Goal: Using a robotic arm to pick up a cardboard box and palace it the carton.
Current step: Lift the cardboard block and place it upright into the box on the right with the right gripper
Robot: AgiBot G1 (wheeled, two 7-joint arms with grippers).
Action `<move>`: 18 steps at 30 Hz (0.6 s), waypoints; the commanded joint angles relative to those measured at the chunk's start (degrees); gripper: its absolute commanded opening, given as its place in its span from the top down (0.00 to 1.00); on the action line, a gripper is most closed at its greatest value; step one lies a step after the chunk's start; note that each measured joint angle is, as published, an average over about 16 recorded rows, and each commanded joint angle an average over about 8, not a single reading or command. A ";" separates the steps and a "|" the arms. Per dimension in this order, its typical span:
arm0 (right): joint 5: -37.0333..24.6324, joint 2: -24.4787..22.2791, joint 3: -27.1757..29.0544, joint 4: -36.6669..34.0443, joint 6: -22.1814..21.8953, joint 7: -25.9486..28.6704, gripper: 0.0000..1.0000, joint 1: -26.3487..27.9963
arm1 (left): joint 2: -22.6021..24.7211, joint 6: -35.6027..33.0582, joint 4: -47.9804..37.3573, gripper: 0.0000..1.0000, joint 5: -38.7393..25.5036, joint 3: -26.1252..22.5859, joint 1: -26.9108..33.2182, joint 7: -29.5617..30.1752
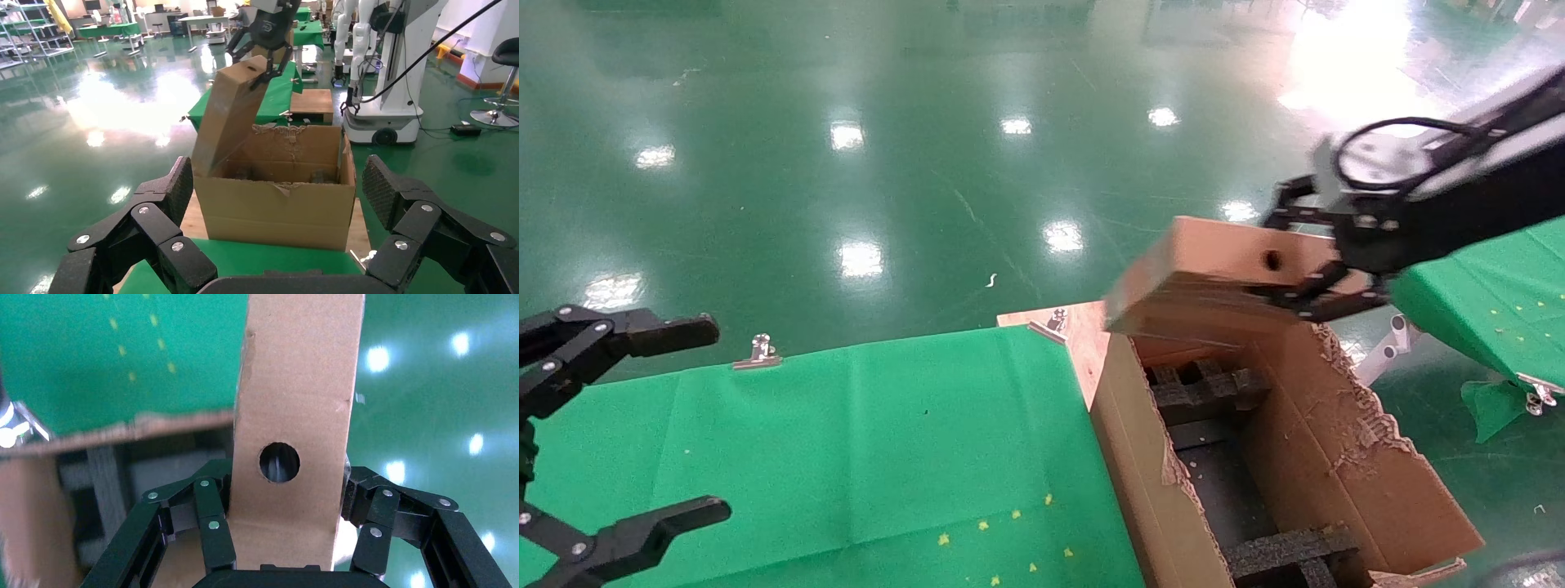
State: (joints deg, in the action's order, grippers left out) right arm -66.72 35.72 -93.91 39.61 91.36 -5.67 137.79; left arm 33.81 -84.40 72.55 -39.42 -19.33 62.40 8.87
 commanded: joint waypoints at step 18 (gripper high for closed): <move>3.25 -7.35 -10.42 -7.28 -0.84 -1.70 1.00 1.23 | -0.01 0.01 -0.01 0.00 0.02 -0.01 -0.01 -0.01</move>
State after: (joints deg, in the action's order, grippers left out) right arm -64.06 28.72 -104.05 32.70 90.60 -7.43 139.09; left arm 33.80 -84.39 72.54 -39.40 -19.34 62.40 8.87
